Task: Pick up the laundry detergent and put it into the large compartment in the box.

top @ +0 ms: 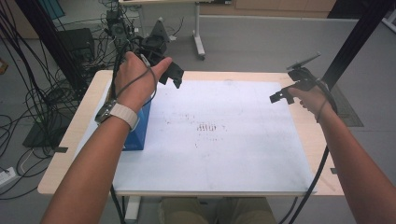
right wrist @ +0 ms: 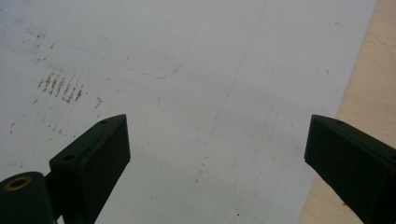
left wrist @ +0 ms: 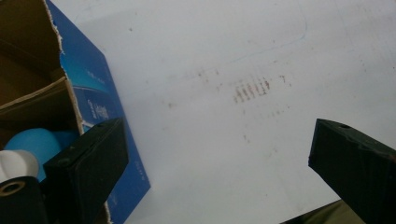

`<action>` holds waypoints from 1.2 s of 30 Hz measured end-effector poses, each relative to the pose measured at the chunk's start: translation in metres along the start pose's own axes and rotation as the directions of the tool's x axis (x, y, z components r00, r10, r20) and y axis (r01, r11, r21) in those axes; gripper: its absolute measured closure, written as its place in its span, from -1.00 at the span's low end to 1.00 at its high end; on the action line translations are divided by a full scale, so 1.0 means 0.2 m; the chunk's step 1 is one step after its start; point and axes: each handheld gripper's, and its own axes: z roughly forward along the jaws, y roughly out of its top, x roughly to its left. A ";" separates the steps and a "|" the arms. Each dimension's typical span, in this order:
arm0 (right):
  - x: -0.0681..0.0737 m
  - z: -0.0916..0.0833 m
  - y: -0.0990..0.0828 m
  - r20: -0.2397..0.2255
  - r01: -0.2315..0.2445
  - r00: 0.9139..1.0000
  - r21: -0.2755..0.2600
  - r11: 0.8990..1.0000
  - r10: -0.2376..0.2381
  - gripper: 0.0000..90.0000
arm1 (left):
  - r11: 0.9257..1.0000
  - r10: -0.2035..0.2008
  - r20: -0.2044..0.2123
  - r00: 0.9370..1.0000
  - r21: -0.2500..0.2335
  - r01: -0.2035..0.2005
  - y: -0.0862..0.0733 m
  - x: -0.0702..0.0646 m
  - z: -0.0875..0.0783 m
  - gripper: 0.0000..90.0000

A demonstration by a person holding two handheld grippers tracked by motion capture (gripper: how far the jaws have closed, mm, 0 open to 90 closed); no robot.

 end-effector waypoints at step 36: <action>-0.01 0.01 0.00 -0.004 -0.001 1.000 0.002 1.000 0.001 -0.85 | 1.000 -0.013 0.028 1.000 -0.003 0.013 0.00 -0.19 0.19 -0.88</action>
